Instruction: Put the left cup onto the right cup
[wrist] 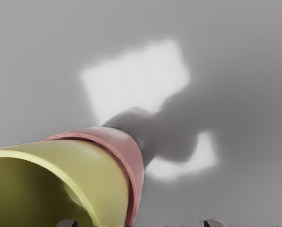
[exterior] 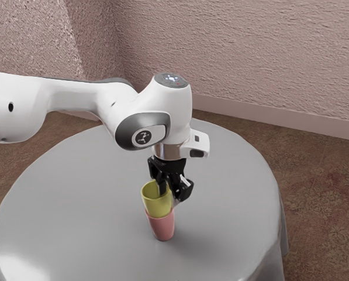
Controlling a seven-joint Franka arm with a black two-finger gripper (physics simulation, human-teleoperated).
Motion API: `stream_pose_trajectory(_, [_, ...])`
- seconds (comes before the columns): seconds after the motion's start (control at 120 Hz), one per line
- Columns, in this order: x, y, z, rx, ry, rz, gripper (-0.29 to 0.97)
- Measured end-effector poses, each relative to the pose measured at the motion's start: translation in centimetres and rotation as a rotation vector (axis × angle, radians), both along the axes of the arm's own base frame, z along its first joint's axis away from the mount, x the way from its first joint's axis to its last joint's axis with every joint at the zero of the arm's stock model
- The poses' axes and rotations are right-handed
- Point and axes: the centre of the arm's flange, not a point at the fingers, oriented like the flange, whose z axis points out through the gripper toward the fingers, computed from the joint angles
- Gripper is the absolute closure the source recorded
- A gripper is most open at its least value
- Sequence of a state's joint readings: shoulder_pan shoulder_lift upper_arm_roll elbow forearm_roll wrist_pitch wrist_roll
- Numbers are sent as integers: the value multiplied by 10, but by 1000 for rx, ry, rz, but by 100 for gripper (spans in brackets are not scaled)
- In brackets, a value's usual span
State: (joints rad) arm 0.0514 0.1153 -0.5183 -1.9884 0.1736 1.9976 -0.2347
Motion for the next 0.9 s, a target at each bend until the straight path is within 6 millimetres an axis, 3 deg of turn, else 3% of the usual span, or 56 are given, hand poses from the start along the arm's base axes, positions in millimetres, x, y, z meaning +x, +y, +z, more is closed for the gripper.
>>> stream_pose_trajectory(0.358, [-8, 0, 25, 23, -18, 13, 7])
stream_pose_trajectory(0.9, [-6, 15, 70, 19, -20, 41, 1])
